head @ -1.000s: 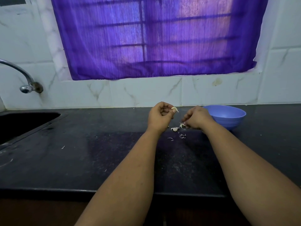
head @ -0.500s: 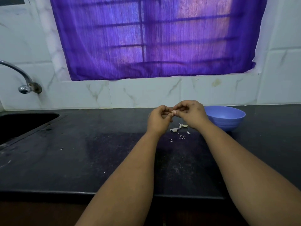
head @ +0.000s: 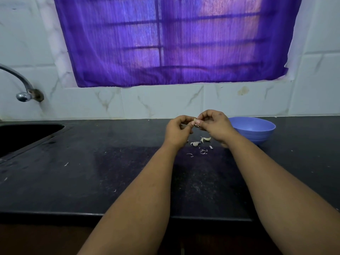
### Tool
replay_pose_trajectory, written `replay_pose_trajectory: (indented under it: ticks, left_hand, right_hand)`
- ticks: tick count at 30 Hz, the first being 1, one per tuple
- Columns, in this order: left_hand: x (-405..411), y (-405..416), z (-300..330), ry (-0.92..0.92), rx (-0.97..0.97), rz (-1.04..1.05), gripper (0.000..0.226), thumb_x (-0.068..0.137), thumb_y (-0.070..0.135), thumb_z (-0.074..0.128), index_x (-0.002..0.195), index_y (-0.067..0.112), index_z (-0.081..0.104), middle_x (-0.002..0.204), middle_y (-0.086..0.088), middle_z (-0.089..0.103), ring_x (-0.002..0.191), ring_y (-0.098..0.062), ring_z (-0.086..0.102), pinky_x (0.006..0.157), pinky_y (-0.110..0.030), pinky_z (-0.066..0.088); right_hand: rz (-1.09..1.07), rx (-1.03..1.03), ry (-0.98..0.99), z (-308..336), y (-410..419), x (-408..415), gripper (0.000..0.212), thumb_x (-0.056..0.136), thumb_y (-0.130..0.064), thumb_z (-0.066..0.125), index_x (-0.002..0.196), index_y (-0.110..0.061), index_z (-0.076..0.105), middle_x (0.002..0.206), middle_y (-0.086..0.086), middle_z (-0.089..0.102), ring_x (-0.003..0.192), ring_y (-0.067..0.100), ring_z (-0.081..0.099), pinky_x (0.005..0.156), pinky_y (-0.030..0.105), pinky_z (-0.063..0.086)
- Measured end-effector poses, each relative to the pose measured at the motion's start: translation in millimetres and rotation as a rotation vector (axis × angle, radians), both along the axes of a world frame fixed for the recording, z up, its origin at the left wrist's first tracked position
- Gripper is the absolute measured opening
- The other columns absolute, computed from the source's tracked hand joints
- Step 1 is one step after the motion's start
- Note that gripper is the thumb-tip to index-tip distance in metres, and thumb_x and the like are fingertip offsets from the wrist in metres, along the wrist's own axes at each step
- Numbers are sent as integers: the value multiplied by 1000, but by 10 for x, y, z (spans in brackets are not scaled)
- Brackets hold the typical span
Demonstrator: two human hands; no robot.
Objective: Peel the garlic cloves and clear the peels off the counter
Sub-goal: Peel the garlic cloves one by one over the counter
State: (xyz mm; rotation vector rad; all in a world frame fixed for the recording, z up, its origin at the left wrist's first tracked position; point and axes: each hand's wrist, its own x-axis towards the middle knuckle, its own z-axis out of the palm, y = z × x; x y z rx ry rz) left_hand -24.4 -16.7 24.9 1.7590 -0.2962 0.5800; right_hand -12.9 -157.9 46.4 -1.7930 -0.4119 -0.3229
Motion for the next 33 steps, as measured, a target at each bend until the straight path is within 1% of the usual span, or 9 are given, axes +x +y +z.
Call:
replay_pose_trajectory:
  ticks: [5, 10, 14, 18, 19, 22, 27, 31, 33]
  left_hand:
    - [-15, 3, 9, -5, 10, -3, 5, 90, 14, 66, 93, 13, 69, 78, 0, 69, 55, 2, 59, 52, -21, 50]
    - [-13, -2, 0, -5, 13, -10, 5, 90, 16, 65, 94, 11, 67, 78, 1, 67, 65, -8, 64, 54, -18, 49]
    - [-13, -1, -4, -9, -15, -34, 4, 90, 14, 65, 90, 10, 65, 81, 2, 67, 72, -14, 66, 56, -17, 47]
    - [-8, -2, -10, -16, -16, -31, 8, 90, 17, 66, 83, 18, 62, 90, 3, 69, 78, -19, 71, 62, -29, 50]
    - [-6, -3, -9, -10, -24, -32, 10, 89, 17, 67, 82, 19, 61, 90, 4, 69, 78, -18, 71, 63, -31, 50]
    - [-21, -29, -2, 8, -76, -62, 15, 89, 17, 67, 80, 15, 55, 87, 2, 68, 69, -11, 70, 58, -20, 48]
    - [7, -38, -15, 18, -113, -58, 14, 89, 16, 67, 89, 10, 54, 96, -12, 68, 64, -10, 67, 56, -18, 46]
    - [-8, -29, 0, 27, -130, -98, 16, 92, 11, 62, 106, 15, 54, 95, -5, 65, 63, -6, 65, 55, -18, 48]
    - [-9, -31, 1, 31, -114, -111, 14, 93, 7, 59, 107, 12, 60, 94, -3, 65, 62, -3, 64, 54, -15, 47]
  right_hand:
    - [4, -105, -3, 1, 8, -8, 10, 93, -12, 62, 84, -16, 60, 78, 3, 67, 74, 12, 64, 79, 28, 55]
    - [-21, -188, 21, -8, 43, -27, 8, 98, -17, 53, 91, -16, 57, 89, 9, 67, 84, 18, 64, 82, 40, 55]
    - [-19, -185, 40, -10, 48, -21, 13, 98, -20, 53, 85, -22, 55, 92, 11, 68, 83, 22, 62, 82, 47, 55]
    - [-42, -183, 20, -9, 64, -27, 15, 98, -20, 52, 84, -24, 54, 92, 11, 67, 82, 20, 62, 81, 45, 55]
    - [-50, -186, 13, -10, 71, -30, 15, 98, -20, 52, 83, -24, 54, 92, 11, 67, 82, 19, 61, 81, 45, 55]
    - [-84, -197, -12, -13, 75, -24, 15, 97, -20, 53, 83, -25, 54, 92, 9, 67, 84, 20, 62, 82, 45, 54]
    - [-118, -209, -62, -15, 65, -20, 12, 95, -19, 56, 84, -23, 55, 81, -2, 61, 77, 16, 57, 79, 43, 53]
    - [-151, -209, -83, -9, 60, -24, 17, 94, -19, 59, 80, -28, 55, 76, -6, 62, 77, 16, 61, 80, 42, 53]
    - [-156, -177, -60, -7, 52, -16, 16, 93, -18, 60, 80, -28, 56, 76, -5, 63, 78, 16, 63, 80, 41, 54]
